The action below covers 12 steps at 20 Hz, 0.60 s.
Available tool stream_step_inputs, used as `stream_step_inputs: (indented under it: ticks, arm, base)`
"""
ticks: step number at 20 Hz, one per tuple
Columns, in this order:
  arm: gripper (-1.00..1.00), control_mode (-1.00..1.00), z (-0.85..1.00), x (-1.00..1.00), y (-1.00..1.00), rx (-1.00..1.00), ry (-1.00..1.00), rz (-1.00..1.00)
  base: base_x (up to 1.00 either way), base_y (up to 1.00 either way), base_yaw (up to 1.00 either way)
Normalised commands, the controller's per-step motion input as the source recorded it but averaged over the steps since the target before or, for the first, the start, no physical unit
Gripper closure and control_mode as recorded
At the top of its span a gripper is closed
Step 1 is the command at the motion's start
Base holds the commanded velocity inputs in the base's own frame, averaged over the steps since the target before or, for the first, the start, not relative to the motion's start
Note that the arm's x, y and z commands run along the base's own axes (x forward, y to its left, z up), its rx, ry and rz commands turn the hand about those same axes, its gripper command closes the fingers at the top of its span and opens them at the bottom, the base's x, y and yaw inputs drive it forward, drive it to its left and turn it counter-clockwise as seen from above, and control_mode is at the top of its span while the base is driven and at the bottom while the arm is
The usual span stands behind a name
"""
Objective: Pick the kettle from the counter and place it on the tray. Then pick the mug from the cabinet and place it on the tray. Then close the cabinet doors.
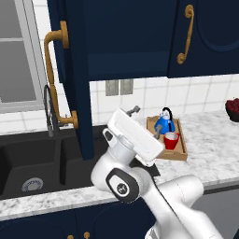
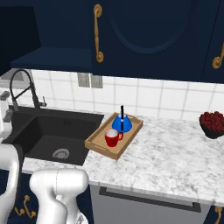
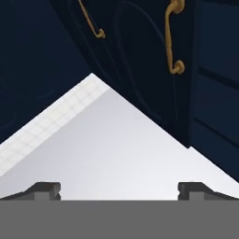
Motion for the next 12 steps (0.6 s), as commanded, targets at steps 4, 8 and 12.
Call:
stream_step_inputs:
  ticks: [4,8,12]
  arm:
    - [-1.00,-1.00,-0.21,0.00,0.43,-0.06,0.11,0.00]
    - [-1.00,-1.00,0.00,0.00,0.56,-0.01,0.10,0.07]
    - [-1.00,-1.00,-0.02,0.04,0.57,0.00,0.17,0.12]
  base:
    - [0.00,0.00,0.00]
    - [0.00,0.00,0.00]
    - [0.00,0.00,0.00]
